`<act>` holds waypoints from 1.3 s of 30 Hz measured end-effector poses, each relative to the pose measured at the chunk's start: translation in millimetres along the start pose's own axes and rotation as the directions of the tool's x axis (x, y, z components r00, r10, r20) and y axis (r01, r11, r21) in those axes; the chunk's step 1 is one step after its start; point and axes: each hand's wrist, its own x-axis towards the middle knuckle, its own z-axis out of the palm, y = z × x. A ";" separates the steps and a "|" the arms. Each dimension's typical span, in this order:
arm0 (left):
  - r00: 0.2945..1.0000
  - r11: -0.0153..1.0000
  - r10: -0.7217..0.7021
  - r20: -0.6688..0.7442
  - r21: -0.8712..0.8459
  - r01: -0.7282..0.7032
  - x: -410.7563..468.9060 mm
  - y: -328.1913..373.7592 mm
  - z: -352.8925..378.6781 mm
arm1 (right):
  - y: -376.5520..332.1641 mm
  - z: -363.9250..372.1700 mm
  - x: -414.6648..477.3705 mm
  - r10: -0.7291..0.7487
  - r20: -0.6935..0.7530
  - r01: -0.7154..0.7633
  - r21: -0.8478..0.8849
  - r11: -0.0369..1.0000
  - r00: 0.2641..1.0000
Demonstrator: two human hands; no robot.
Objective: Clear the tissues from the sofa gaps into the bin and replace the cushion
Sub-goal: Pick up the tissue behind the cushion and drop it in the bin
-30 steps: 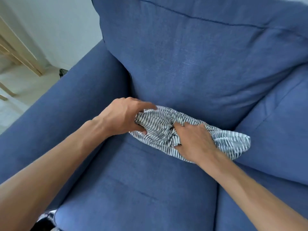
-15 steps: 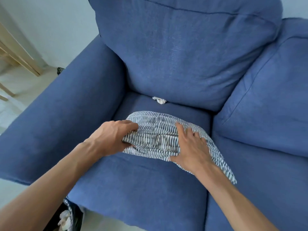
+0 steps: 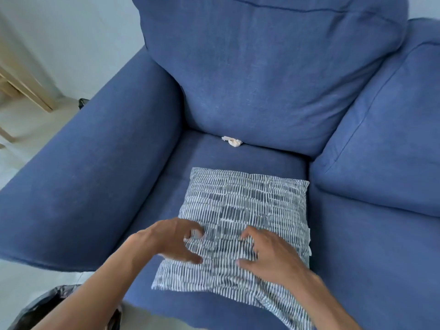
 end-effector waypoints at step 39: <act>0.647 0.925 -0.365 -0.669 -0.336 0.175 172.5 -110.2 60.7 | 27.8 -44.0 402.8 0.701 -0.361 -0.154 0.817 0.556 0.615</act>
